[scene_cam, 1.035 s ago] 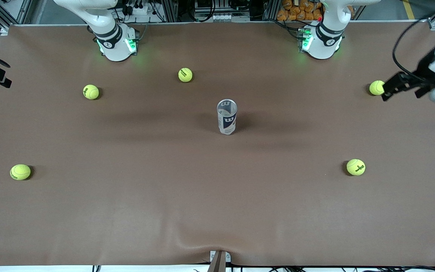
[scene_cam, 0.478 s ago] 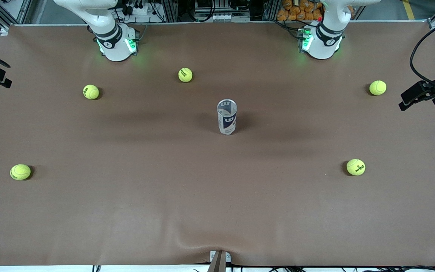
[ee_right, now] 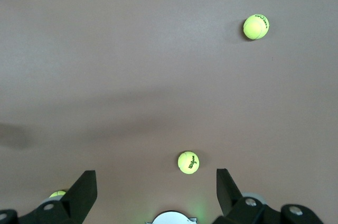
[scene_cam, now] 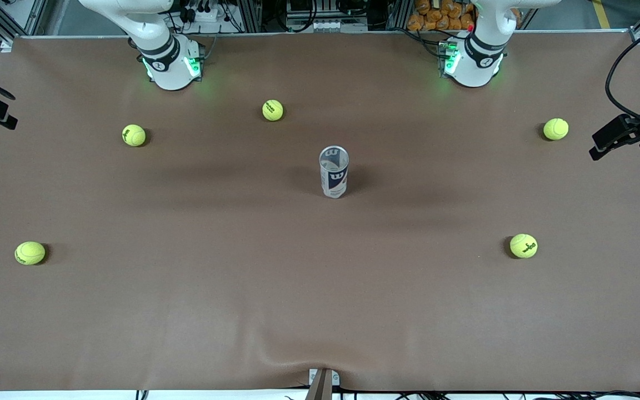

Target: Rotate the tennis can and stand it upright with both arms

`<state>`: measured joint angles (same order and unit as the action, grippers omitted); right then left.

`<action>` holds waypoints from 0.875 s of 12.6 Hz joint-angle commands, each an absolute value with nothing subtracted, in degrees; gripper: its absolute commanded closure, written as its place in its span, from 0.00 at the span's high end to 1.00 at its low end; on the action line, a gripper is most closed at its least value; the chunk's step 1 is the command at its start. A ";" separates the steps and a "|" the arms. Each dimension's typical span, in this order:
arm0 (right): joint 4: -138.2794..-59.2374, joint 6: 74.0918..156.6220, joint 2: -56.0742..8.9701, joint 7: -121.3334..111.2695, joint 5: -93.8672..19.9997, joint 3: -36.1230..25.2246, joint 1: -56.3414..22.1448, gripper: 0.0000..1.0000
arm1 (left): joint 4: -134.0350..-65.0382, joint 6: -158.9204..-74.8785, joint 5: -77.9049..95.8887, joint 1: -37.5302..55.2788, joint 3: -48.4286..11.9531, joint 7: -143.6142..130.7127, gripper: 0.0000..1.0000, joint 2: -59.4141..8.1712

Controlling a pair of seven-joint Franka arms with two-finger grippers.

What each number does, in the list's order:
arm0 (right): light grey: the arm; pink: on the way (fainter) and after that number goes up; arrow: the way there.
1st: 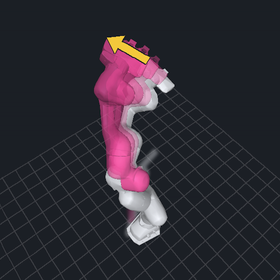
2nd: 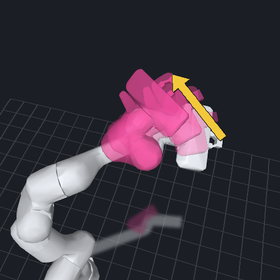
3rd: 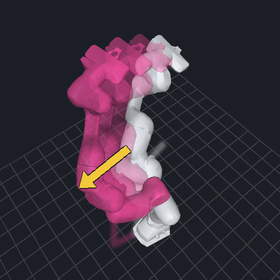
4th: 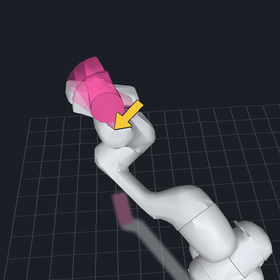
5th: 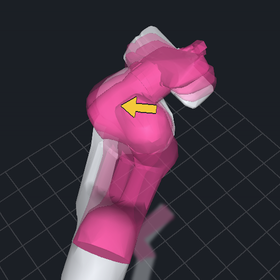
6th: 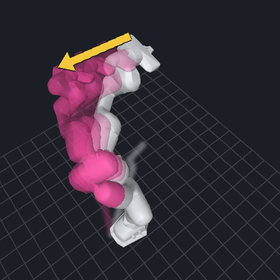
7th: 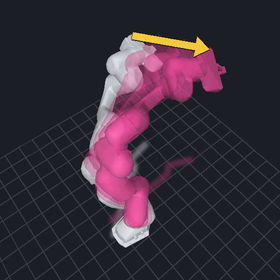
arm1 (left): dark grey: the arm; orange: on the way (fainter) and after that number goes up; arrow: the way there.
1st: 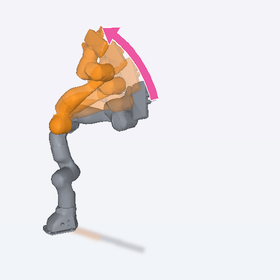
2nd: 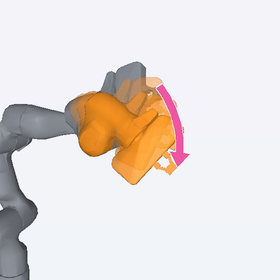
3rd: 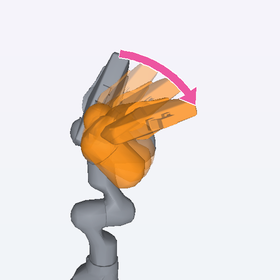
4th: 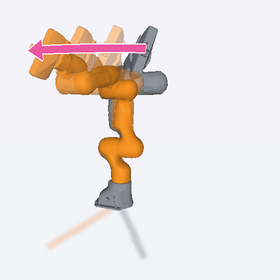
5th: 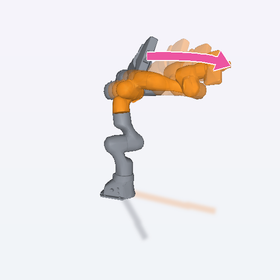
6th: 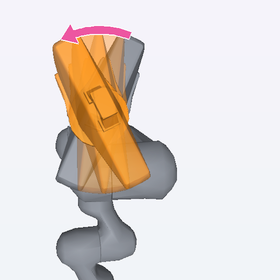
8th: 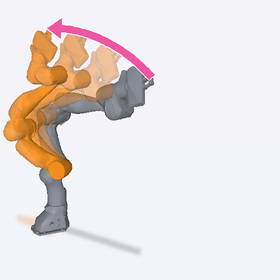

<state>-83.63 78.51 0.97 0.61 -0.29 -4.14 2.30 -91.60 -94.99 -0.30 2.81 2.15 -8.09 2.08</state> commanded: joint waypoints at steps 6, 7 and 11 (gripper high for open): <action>-83.50 78.40 0.70 1.58 0.35 -3.78 2.37 1.00 | -91.94 -91.14 -0.18 3.25 2.02 -5.81 1.00 3.52; -83.50 78.40 0.70 1.58 0.35 -3.78 2.37 1.00 | -91.93 -91.14 0.09 3.25 2.02 -4.93 1.00 3.43; -83.58 78.40 0.62 1.58 0.35 -3.78 2.37 1.00 | -91.76 -91.41 0.44 3.25 2.11 -0.52 1.00 3.25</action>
